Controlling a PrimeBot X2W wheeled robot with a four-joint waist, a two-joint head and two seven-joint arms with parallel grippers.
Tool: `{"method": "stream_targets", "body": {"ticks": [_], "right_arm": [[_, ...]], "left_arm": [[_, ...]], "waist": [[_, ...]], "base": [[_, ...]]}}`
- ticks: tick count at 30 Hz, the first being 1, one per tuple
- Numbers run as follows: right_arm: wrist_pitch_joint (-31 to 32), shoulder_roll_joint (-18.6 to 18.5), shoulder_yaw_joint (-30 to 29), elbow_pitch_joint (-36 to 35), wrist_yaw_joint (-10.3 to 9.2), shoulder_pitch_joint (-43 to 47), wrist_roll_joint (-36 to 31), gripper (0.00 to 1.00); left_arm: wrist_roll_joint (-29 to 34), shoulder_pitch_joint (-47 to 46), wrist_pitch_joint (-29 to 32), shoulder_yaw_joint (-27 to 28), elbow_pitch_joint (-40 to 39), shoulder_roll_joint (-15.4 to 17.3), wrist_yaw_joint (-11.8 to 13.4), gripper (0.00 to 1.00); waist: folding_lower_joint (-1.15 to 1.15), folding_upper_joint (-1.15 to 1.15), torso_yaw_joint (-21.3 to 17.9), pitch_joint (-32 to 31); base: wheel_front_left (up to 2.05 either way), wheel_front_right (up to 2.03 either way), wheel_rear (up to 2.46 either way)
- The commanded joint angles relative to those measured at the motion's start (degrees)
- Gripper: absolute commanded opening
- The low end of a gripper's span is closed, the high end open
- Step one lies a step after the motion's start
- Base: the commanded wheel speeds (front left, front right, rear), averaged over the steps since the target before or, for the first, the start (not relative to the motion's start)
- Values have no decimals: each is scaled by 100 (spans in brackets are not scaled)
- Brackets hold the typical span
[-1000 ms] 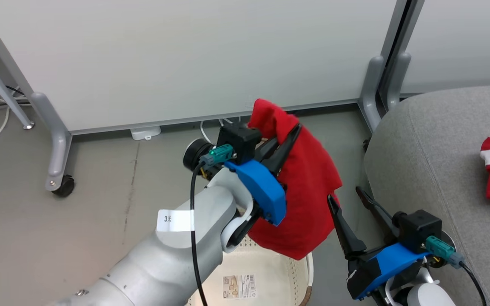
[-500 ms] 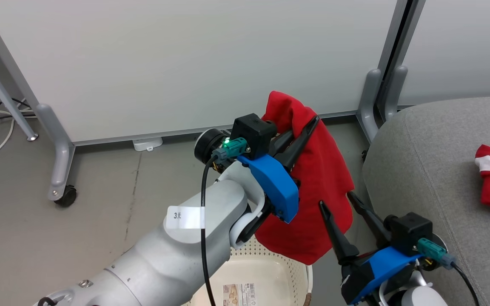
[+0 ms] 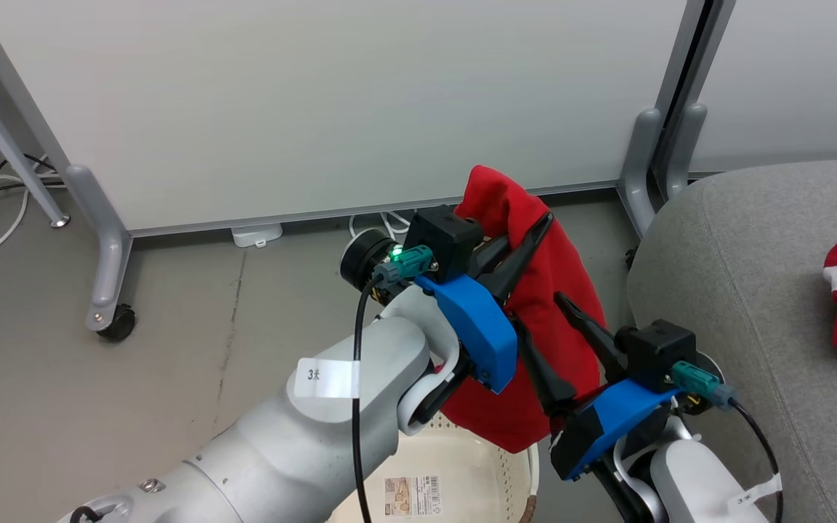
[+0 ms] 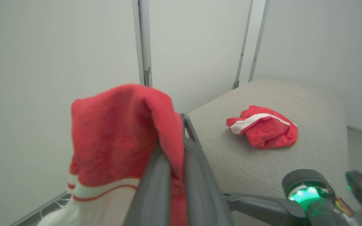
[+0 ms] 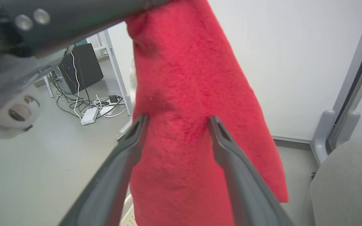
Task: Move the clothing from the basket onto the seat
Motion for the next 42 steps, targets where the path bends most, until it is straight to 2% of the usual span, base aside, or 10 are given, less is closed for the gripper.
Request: {"method": "stream_targets", "body": {"ticks": [1, 17, 25, 26, 27, 28, 29, 42], "right_arm": [[-66, -5, 22, 143, 1, -135, 54, 100], [-666, -5, 204, 1977, 1, -1215, 319, 100], [-864, -5, 437, 2626, 1, -1522, 485, 100], [-885, -5, 494, 2690, 1, -1553, 531, 76], [-892, -5, 562, 2740, 1, -1576, 585, 40], [-913, -5, 615, 2794, 1, -1602, 633, 17], [-934, -5, 682, 2833, 1, -1620, 685, 0], [-1091, -5, 1178, 3100, 1, -1772, 1166, 0]], "left_arm": [[-24, -98, -29, -20, -30, 3, 21, 0], [-277, -71, -29, -261, -234, 2, -58, 0], [-320, -76, -29, -344, -283, 2, -88, 0], [-324, -72, -29, -351, -276, 2, -99, 0], [-323, -73, -29, -360, -265, 2, -105, 0], [-323, -76, -29, -368, -252, 2, -109, 0], [-319, -80, -29, -373, -240, 2, -105, 0], [-333, -101, -29, -391, -54, 2, -73, 0]], "waist": [[0, 0, 20, 7], [0, 0, 105, -67], [0, 0, 137, -121], [0, 0, 139, -127], [0, 0, 140, -131], [0, 0, 139, -134], [0, 0, 137, -138], [0, 0, 27, -151]], "base": [[0, 0, 0], [0, 0, 0], [0, 0, 0], [0, 0, 0], [0, 0, 0], [0, 0, 0], [0, 0, 0], [0, 0, 0]]}}
